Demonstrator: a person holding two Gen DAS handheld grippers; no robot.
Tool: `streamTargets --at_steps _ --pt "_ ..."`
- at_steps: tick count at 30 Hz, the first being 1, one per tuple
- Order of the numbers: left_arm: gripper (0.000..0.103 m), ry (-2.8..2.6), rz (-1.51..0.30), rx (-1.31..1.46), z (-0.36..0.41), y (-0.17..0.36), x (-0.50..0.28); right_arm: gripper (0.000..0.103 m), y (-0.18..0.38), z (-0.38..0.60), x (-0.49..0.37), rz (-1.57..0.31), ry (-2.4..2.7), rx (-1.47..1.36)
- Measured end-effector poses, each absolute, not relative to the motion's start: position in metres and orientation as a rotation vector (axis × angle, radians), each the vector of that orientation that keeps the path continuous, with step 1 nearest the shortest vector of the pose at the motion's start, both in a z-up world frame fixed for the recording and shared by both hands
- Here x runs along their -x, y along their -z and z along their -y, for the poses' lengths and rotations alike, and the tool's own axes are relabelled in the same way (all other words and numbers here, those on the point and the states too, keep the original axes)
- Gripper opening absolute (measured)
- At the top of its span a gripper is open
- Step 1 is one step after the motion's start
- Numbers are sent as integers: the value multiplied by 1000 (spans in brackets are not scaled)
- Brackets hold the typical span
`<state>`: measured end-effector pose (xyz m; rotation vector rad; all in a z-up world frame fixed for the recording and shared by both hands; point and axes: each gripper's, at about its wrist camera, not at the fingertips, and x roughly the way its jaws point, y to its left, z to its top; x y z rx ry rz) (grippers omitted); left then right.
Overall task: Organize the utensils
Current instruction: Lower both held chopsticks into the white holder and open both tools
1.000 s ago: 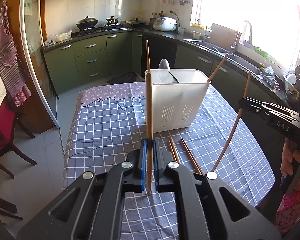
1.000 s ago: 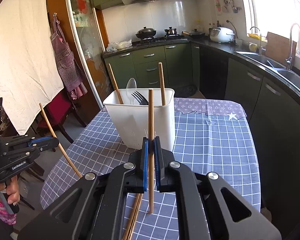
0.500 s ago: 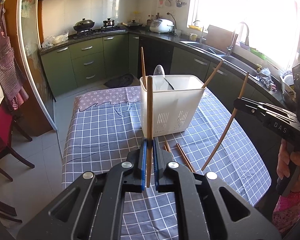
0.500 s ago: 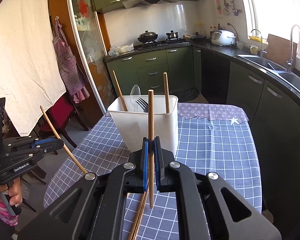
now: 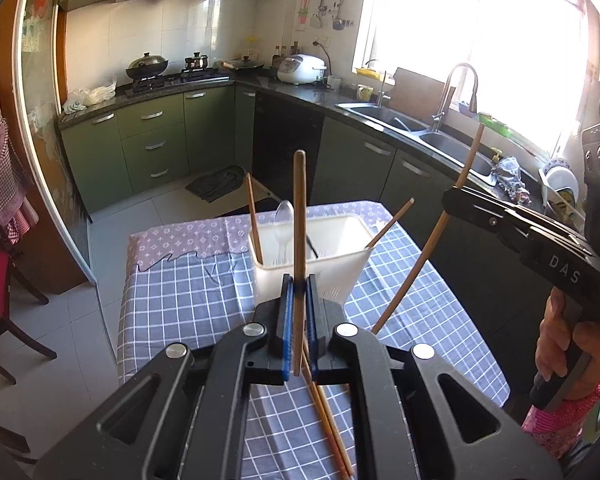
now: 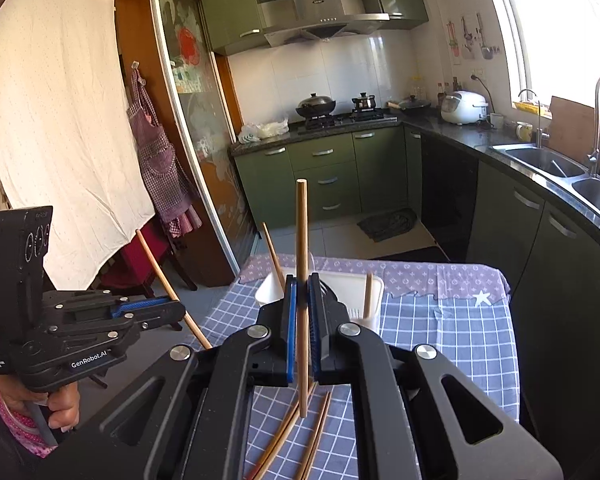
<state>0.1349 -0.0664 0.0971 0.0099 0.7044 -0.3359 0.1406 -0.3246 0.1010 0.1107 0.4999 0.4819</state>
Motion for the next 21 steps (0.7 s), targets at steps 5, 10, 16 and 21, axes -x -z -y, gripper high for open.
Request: streamTargets --at_steps 5,10,16,21 --pt "6 329 -562 -15 78 -147 -143 7 -150 325 -151 -391 -472 -129" --pt "6 279 -452 2 84 -169 -163 7 -178 324 -181 -333 -430 -141" --pt "6 220 -501 -10 92 -140 -198 7 -151 314 -228 -425 -355 -90" --pt "6 197 -601 -19 91 -105 -218 7 -115 304 -251 -516 -347 -68"
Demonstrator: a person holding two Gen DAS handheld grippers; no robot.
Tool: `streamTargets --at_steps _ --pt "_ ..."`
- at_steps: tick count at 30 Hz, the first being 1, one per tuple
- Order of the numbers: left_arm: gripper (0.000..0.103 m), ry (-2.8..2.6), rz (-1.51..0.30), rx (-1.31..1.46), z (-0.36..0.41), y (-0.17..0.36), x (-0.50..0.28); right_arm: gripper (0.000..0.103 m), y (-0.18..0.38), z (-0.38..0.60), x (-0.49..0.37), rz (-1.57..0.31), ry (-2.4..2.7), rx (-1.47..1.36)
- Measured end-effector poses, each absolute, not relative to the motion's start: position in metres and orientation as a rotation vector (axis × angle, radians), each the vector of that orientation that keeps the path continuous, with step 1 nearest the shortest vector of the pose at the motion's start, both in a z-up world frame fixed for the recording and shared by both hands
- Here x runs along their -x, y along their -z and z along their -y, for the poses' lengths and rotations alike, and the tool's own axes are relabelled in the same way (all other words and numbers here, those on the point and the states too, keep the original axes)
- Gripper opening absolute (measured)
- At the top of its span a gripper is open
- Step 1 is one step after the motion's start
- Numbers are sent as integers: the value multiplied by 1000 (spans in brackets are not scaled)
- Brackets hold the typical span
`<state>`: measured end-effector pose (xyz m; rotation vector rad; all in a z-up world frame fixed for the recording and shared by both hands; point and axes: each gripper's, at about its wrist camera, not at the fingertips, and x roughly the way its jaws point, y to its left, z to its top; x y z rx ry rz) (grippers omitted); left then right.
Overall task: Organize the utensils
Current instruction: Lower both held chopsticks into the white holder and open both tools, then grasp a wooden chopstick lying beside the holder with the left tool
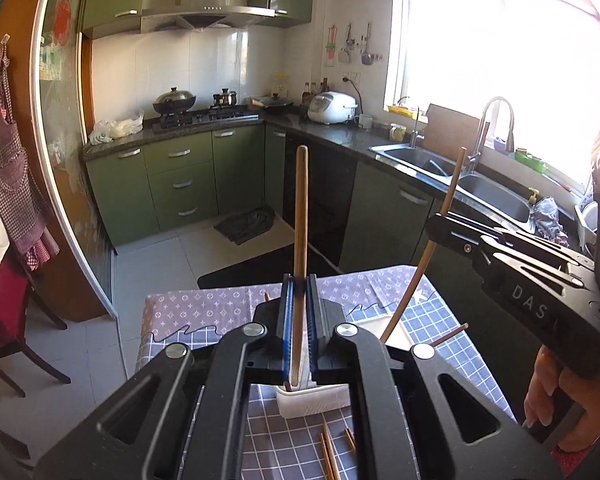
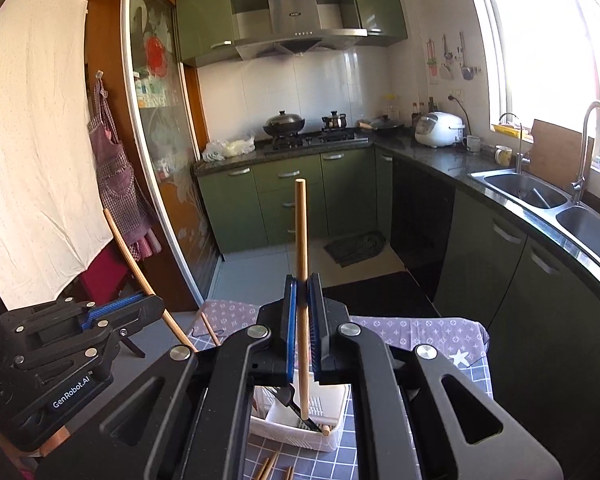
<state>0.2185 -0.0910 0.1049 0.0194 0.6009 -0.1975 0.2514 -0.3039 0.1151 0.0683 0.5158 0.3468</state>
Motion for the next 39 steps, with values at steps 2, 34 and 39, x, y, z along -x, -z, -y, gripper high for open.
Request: streamTargets --at_steps 2,34,39 --pt "14 195 -631 -26 91 -95 -222 11 -108 300 -252 -537 -360 -62" --pt "29 256 -1208 29 100 98 -168 46 89 376 -134 -894 -256 -96" --pt "26 243 -1241 33 104 113 -177 46 102 384 -139 -912 -256 -110"
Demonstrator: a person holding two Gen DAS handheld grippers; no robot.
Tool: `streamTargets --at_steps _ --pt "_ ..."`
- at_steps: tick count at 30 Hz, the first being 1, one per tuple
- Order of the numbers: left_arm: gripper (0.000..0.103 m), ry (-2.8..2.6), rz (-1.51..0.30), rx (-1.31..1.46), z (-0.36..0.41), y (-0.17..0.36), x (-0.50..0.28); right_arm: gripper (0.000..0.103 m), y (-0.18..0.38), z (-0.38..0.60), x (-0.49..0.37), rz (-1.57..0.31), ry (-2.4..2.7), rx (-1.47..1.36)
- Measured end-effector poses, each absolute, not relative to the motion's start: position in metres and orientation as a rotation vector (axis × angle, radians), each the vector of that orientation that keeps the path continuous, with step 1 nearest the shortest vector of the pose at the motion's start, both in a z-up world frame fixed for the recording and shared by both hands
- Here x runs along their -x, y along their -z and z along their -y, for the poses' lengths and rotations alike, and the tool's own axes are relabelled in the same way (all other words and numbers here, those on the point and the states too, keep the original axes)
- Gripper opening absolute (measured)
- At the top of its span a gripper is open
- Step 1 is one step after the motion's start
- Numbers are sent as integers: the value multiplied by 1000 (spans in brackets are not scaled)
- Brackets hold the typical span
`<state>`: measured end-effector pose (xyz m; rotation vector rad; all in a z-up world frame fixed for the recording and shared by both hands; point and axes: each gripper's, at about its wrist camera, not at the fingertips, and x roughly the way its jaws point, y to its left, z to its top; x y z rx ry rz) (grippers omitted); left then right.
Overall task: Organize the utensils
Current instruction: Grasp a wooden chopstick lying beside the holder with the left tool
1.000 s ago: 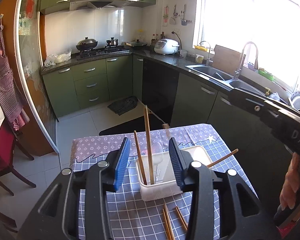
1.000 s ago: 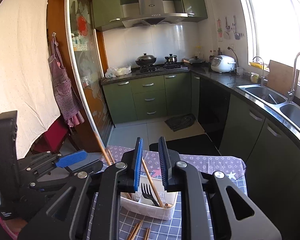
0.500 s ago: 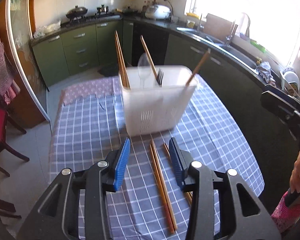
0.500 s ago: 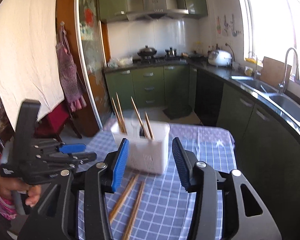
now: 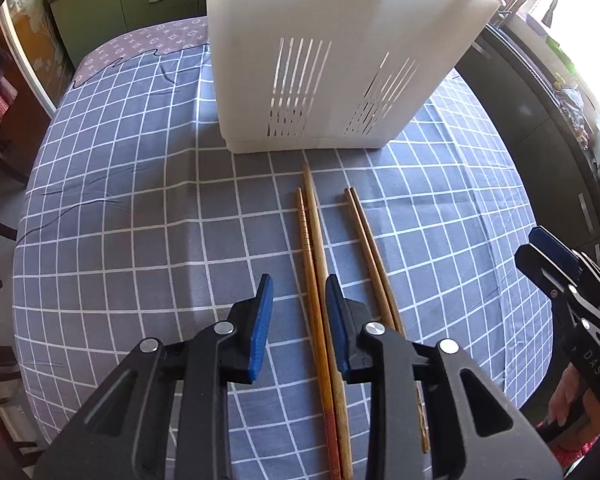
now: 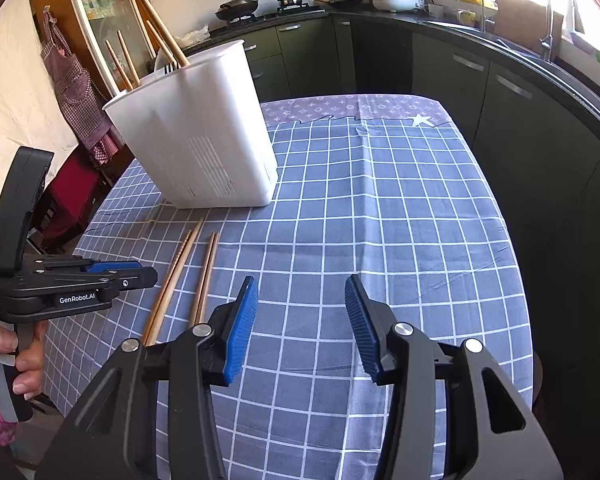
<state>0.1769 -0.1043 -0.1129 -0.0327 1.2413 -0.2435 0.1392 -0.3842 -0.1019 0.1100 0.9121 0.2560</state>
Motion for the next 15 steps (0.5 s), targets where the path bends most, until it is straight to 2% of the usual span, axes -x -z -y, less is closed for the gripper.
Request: streamTargets --at_steps 4,15 --pt "22 238 -1254 15 108 118 -180 46 103 385 -142 -914 -259 -123" --pt "21 210 -1271 -40 129 130 -190 46 106 379 -143 -922 -285 -137"
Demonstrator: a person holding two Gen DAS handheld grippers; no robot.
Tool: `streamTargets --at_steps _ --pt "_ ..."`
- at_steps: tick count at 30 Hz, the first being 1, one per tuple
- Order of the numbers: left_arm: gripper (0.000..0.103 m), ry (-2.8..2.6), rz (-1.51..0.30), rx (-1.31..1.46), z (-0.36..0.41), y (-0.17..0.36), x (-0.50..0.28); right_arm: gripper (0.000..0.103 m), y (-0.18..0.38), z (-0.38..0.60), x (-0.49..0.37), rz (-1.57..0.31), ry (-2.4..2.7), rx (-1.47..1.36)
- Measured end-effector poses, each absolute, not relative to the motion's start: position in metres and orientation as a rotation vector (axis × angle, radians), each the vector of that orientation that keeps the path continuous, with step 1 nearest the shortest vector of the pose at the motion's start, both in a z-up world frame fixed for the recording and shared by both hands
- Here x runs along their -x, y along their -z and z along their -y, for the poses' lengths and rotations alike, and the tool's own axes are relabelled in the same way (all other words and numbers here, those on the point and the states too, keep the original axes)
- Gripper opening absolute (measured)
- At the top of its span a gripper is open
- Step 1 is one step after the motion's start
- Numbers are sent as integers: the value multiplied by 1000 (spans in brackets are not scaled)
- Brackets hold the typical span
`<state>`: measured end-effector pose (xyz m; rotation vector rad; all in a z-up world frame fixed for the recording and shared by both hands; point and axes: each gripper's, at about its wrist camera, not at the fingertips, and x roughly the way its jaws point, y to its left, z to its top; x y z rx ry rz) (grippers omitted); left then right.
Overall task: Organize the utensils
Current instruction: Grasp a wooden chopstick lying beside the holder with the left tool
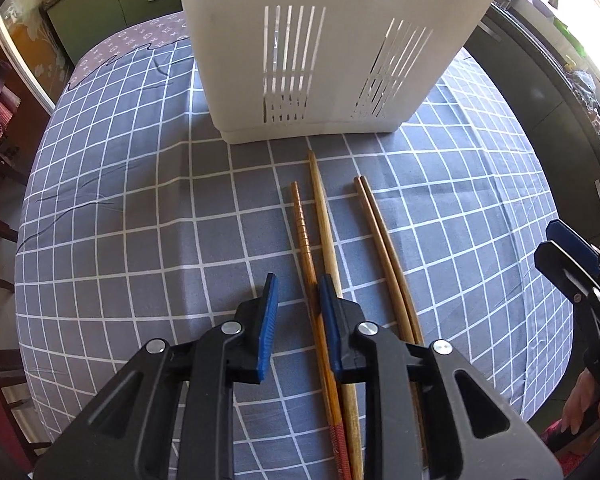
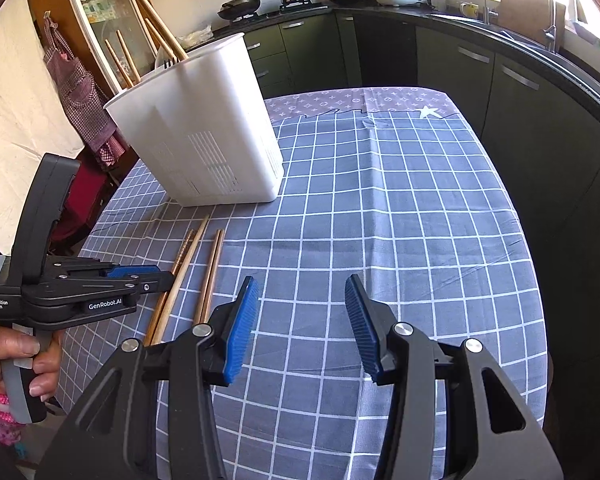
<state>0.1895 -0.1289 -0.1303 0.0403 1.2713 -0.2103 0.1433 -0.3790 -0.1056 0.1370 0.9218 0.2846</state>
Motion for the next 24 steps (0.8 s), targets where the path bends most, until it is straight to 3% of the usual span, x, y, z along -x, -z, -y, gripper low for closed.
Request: streamTargets --at_steps 5,9,24 --pt "21 207 -1259 -62 138 132 -189 46 108 376 -143 -928 -289 -138" --pt "8 203 -1257 -54 133 131 -189 46 109 376 -144 -933 -288 -139" --pt "6 222 -1050 46 84 63 -172 46 111 364 -149 -959 -316 -135"
